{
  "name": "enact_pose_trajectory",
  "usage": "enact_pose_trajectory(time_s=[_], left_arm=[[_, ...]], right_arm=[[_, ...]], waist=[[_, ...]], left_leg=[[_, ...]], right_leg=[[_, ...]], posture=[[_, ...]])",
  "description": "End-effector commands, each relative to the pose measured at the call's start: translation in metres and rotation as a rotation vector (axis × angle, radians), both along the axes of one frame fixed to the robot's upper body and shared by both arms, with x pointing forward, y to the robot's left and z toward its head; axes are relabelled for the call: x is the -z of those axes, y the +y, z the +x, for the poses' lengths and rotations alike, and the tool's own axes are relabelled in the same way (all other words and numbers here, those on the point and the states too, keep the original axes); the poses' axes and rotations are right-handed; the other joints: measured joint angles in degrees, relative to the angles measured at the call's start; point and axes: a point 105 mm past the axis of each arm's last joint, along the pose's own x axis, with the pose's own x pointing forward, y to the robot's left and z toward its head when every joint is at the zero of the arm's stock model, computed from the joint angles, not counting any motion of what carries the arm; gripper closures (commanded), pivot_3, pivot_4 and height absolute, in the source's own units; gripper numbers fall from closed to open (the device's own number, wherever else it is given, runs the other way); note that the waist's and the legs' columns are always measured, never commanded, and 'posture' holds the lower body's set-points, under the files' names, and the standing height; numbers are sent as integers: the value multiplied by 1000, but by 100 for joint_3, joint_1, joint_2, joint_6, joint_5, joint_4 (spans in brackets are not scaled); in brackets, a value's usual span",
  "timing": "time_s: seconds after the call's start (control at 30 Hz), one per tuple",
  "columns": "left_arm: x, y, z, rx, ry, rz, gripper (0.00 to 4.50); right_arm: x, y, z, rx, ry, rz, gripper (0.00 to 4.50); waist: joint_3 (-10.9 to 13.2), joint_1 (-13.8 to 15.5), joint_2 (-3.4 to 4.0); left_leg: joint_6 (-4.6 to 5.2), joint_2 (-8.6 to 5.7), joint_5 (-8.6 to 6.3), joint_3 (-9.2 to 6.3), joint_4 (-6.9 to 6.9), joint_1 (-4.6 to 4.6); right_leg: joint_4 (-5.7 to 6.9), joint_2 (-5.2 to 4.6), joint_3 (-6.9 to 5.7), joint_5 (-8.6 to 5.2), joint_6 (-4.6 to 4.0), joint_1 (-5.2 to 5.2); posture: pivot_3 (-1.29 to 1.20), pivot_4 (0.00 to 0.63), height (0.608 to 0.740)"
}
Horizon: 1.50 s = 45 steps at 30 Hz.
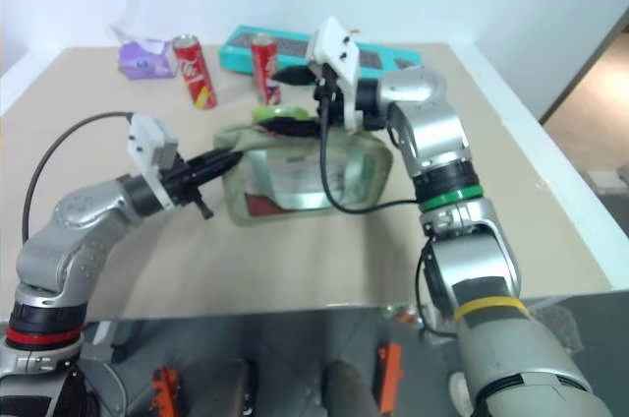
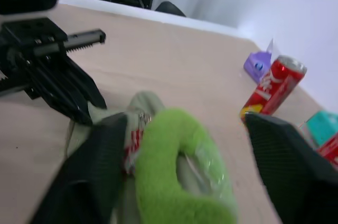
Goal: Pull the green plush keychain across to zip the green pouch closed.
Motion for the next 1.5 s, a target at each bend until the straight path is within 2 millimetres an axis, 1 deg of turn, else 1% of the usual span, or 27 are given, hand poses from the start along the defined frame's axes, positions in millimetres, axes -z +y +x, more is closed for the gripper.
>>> enact_pose_trajectory(time_s=[0.03, 0.13, 0.17, 0.2, 0.23, 0.27, 0.5, 0.63, 0.67, 0.7, 0.73, 0.77, 0.9, 1.13, 1.27, 1.37, 1.5], left_arm=[[-7, -5, -3, 8, -42, 14, 4500], [-7, -4, -2, 2, -46, 17, 4500], [-7, -4, -2, 0, -47, 19, 4500], [-7, -3, -1, -1, -48, 19, 4500], [-7, -3, -1, -1, -48, 19, 4500], [-7, -4, -1, -1, -49, 19, 4500], [-6, -5, 1, 1, -52, 29, 4500], [-6, -6, 2, 4, -51, 30, 4500], [-6, -6, 2, 5, -50, 30, 4500], [-6, -6, 2, 6, -50, 31, 4500], [-6, -6, 2, 8, -50, 32, 4500], [-6, -7, 2, 9, -51, 32, 4500], [-5, -7, 2, 11, -52, 35, 4500], [-4, -7, 2, 3, -52, 36, 4500], [-4, -7, 2, 1, -53, 31, 4500], [-5, -9, 2, 3, -55, 26, 4500], [-5, -10, 2, 3, -56, 20, 4500]], right_arm=[[-5, 0, -2, -25, -46, -41, 2285], [-1, -2, -2, -26, -45, -60, 3306], [1, -3, -2, -29, -43, -68, 3571], [2, -3, -2, -31, -46, -78, 4012], [3, -4, -3, -33, -46, -85, 4274], [4, -4, -3, -34, -47, -88, 4396], [9, -8, -6, -44, -56, -114, 4396], [-4, -8, -6, -35, -17, -22, 4396], [-6, -8, -7, -39, -20, -21, 3878], [-8, -7, -7, -37, -32, -24, 3562], [-10, -6, -6, -25, -66, -26, 3343], [-11, -6, -5, -17, -90, -29, 2894], [-9, -3, -4, -14, -134, -49, 1636], [5, -3, -1, -6, -132, -103, 1636], [10, -2, 2, 0, -134, -126, 1636], [11, -1, 4, 12, -129, -137, 1636], [6, 0, 7, 29, -112, -117, 1636]], waist=[[0, 0, 0], [0, 0, 0], [0, 0, 0], [0, 0, 0], [0, 0, 0], [0, 0, 0], [0, 3, 0], [0, 4, 0], [0, 6, 0], [0, 6, 0], [0, 6, 0], [0, 6, 0], [0, 7, 0], [0, 7, 0], [0, 7, 0], [0, 7, 0], [0, 7, 0]], left_leg=[[0, 1, 0, 0, 0, 0], [0, 1, 0, 0, -1, 1], [0, 1, 0, 0, -1, 1], [0, 1, 0, 0, -1, 1], [0, 1, 0, 0, -1, 2], [0, 1, 0, 0, -1, 1], [0, 1, 0, 0, -1, 1], [0, 1, 0, -1, 0, 1], [0, 1, 0, -1, 0, 1], [0, 1, 0, -1, 0, 1], [0, 1, 0, -1, -1, 1], [0, 1, 0, -1, 0, 1], [0, 1, 0, -1, -1, 1], [0, 1, 0, -1, -1, 1], [0, 1, 0, -1, -1, 1], [0, 1, 0, -1, -1, 1], [0, 1, 0, -1, -1, 2]], right_leg=[[0, 1, 0, 0, 0, -1], [0, 1, 0, 0, 0, -1], [0, 1, 0, -1, 1, -1], [0, 1, 0, -1, 1, -1], [0, 1, 0, -1, 1, 0], [0, 1, 0, -1, 1, 0], [0, 1, -1, -1, 1, 1], [0, 1, -1, -1, 1, 1], [0, 1, -1, -1, 1, 1], [0, 1, -2, 0, 0, 1], [0, 1, -1, 0, 0, 1], [0, 1, -1, 0, 0, 1], [0, 1, -2, -1, 2, 0], [0, 1, -1, -1, 2, 0], [0, 1, -1, -1, 2, 0], [0, 0, -2, -1, 2, 1], [0, 0, -1, -1, 2, 1]], posture=[[0, 150, 740], [0, 150, 740], [0, 150, 740], [0, 150, 740], [0, 150, 740], [0, 150, 740], [0, 150, 740], [0, 150, 740], [0, 150, 740], [0, 150, 740], [0, 150, 740], [0, 150, 740], [0, 150, 740], [0, 150, 740], [0, 150, 740], [0, 150, 740], [0, 150, 740]])
